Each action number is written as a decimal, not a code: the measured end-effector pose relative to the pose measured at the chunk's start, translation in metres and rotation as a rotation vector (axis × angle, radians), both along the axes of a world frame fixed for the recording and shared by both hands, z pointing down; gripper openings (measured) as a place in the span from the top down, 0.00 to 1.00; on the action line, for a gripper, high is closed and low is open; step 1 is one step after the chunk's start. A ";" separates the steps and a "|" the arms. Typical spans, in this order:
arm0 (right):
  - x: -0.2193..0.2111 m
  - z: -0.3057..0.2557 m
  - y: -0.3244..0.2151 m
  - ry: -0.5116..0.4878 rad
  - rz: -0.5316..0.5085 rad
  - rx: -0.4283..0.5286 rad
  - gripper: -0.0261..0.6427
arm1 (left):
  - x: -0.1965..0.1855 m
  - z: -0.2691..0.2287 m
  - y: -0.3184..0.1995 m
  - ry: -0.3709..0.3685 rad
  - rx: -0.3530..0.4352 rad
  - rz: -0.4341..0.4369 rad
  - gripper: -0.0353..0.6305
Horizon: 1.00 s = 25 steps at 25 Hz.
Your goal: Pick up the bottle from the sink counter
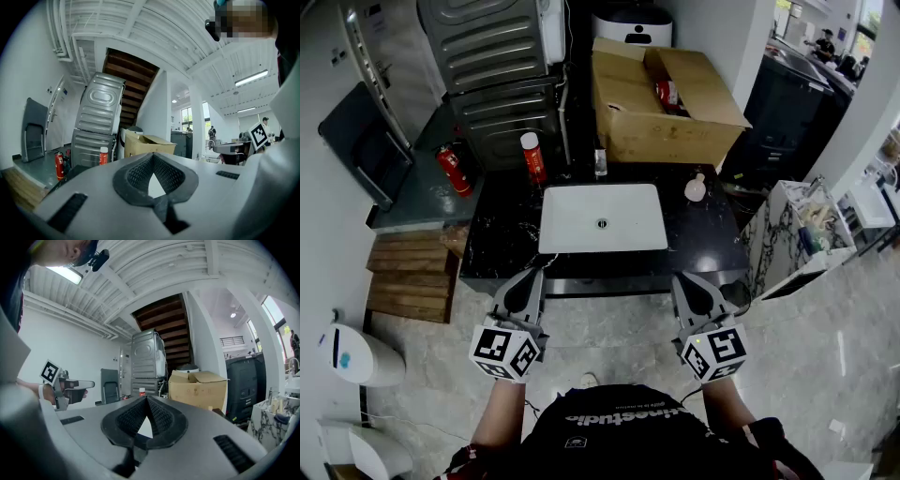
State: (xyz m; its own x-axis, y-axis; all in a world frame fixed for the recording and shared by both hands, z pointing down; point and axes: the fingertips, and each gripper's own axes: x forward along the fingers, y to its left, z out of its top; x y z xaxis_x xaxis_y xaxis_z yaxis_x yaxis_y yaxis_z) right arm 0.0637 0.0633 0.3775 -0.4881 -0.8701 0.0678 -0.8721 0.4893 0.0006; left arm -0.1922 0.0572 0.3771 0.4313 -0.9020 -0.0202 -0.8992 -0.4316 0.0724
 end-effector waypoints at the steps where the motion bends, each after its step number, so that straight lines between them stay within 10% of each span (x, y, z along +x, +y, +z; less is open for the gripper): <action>1: 0.001 0.000 0.000 0.000 -0.001 0.000 0.90 | 0.001 0.000 0.000 0.000 0.000 0.000 0.93; 25: 0.028 -0.001 0.006 -0.073 -0.029 0.003 0.90 | 0.030 0.000 -0.001 0.011 -0.007 -0.009 0.93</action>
